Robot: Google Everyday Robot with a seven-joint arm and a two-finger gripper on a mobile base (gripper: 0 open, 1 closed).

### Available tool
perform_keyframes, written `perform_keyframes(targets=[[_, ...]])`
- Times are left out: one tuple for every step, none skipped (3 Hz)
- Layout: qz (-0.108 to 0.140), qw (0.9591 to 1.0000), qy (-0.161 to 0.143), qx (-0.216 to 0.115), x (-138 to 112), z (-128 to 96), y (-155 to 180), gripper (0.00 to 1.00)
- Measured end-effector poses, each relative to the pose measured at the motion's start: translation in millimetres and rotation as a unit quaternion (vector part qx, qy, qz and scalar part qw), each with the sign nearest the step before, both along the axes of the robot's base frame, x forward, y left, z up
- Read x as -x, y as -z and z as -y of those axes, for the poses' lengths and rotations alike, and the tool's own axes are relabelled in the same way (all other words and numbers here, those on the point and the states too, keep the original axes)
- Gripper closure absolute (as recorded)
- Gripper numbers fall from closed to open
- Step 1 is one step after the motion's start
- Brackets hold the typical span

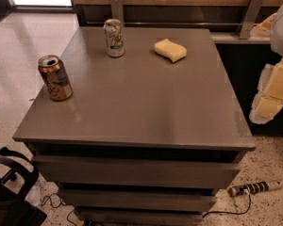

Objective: Move sponge near orange can

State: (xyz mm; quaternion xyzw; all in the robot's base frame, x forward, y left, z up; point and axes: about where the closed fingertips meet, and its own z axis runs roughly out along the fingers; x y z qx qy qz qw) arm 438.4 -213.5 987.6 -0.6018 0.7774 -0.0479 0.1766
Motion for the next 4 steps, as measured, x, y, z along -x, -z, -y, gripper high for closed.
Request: perform_keyframes(targets=[[0.000, 1.0000, 0.000, 0.000, -0.1, 0.0, -0.2, 0.00], [0.005, 0.9998, 0.010, -0.019, -27.1, 4.9, -9.0, 0.00], [0.017, 0.9973, 0.032, -0.064, -78.8, 7.0, -20.8, 0.00], [0.038, 0.9897, 0.051, -0.128, -126.6, 8.2, -29.0, 0.00]])
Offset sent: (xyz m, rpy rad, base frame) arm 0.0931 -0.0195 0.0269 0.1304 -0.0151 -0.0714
